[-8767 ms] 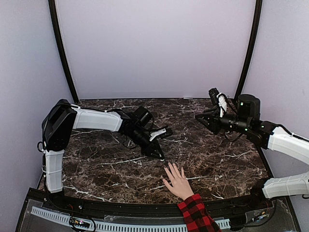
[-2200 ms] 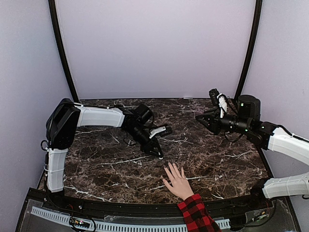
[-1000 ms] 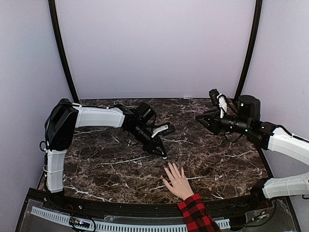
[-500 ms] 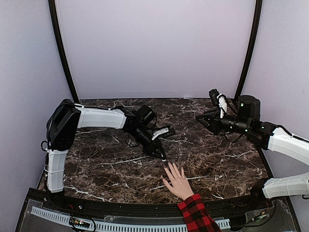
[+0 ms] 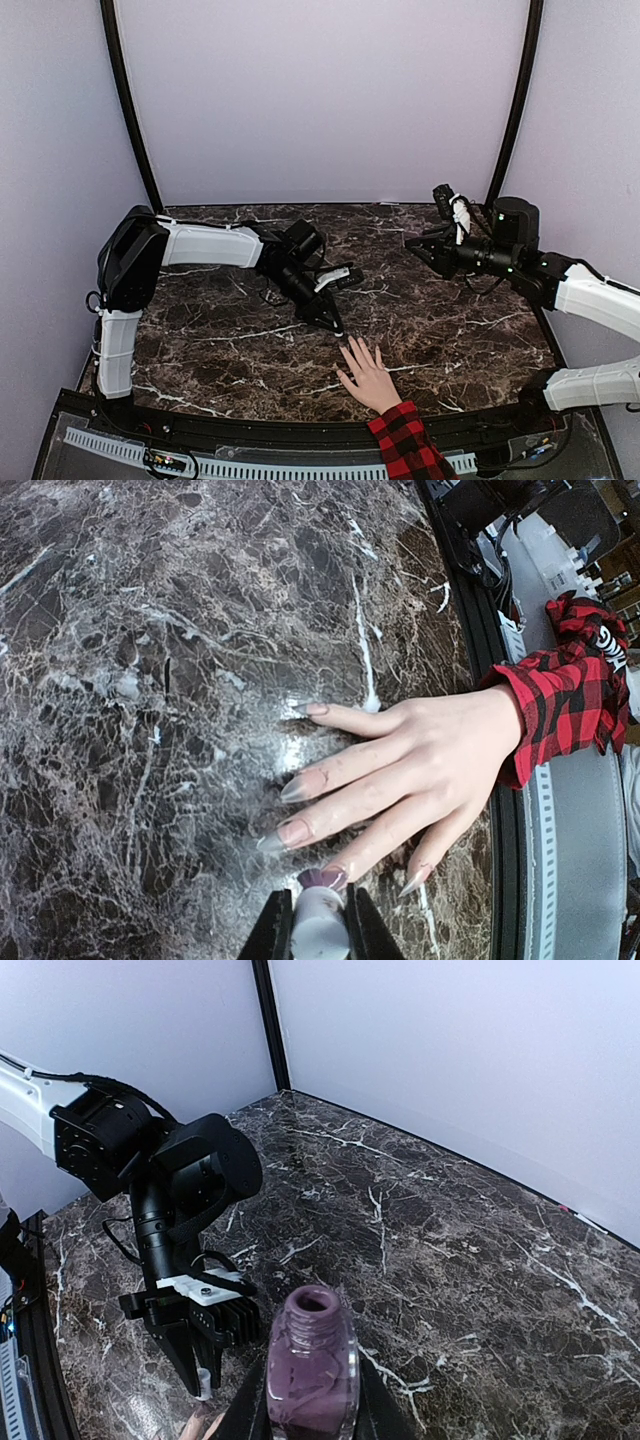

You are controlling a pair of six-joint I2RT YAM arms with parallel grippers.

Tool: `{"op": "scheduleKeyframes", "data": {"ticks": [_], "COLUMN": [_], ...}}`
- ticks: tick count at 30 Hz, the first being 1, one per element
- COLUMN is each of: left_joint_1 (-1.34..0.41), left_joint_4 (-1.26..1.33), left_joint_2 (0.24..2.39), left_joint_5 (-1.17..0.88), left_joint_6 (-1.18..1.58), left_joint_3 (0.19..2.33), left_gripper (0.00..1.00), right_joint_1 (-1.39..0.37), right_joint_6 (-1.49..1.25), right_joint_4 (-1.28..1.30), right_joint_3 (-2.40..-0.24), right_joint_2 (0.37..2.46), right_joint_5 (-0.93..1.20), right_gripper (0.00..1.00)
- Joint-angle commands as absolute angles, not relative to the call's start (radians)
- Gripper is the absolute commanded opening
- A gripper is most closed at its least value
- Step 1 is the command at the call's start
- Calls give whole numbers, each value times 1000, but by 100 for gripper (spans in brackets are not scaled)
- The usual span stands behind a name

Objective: Paint the nails
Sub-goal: Paint the nail with the hand.

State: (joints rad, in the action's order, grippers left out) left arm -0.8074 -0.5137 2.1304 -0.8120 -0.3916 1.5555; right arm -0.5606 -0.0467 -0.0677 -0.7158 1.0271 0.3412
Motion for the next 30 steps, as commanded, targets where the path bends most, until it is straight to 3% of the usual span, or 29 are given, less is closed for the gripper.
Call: {"op": "scheduleKeyframes", "data": {"ticks": [1,30], "left_joint_1": [-813,-762], "left_joint_4": [-546,-562], "left_joint_2": [2129,2080], "left_joint_5": [-838,-801], "left_joint_6": [-419,-426], "left_joint_3": [1589,1595], "left_gripper": [0,0], "right_joint_1": [-553,-554], "right_joint_6": [-49,-48], "right_joint_4": [-123,-121], "right_joint_3": [-710,-706], "right_joint_2": [1008,998], "right_joint_5": [336,331], "right_gripper": [0,0]}}
